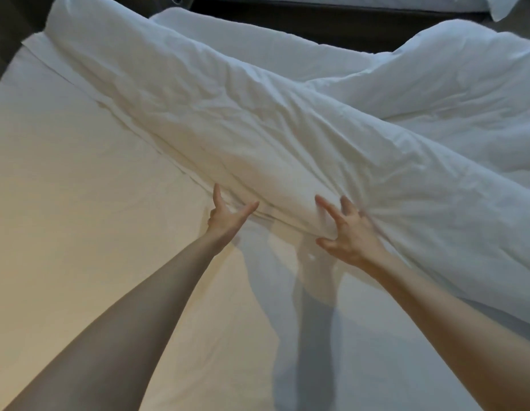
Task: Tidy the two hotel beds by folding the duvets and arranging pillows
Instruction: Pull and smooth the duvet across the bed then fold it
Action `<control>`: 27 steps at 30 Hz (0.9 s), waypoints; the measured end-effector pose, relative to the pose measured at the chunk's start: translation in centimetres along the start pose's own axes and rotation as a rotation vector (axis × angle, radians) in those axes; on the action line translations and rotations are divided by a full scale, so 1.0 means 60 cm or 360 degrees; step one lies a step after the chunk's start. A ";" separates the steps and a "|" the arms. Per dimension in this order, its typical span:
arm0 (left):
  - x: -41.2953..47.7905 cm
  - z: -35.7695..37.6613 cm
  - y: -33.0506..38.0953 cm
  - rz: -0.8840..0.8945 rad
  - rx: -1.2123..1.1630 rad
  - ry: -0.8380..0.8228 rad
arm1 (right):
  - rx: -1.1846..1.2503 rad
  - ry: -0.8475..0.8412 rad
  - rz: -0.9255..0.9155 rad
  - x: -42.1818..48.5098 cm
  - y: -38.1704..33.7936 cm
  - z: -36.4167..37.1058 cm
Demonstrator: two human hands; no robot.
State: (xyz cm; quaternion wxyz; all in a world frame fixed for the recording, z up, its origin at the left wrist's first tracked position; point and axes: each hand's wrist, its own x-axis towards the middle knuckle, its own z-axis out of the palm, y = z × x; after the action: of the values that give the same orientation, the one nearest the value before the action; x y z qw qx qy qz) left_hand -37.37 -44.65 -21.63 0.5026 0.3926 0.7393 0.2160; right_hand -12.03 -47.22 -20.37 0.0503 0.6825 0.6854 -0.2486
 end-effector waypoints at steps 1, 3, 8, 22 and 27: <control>0.016 0.010 0.005 -0.0005 -0.0050 0.0033 | 0.0023 -0.0054 0.0012 0.014 0.009 0.007; 0.045 0.031 0.013 0.0014 -0.0169 0.0150 | 0.0091 -0.0130 0.0005 0.041 0.028 0.011; 0.111 0.059 0.041 -0.0021 -0.0610 0.0516 | 0.0061 -0.0293 -0.0031 0.102 0.048 0.007; 0.053 0.014 0.039 0.0246 -0.0590 0.0564 | 0.0007 -0.0130 0.0171 0.032 -0.001 0.027; -0.069 -0.026 0.049 0.0318 -0.0691 0.0512 | -0.0053 0.0530 -0.0106 -0.060 -0.060 0.048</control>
State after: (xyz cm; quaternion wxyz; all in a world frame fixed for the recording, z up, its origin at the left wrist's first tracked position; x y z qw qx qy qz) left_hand -36.98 -46.05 -16.54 0.4274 0.3073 0.7037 0.4772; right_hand -16.06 -51.50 -20.41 -0.0609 0.6902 0.7106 -0.1223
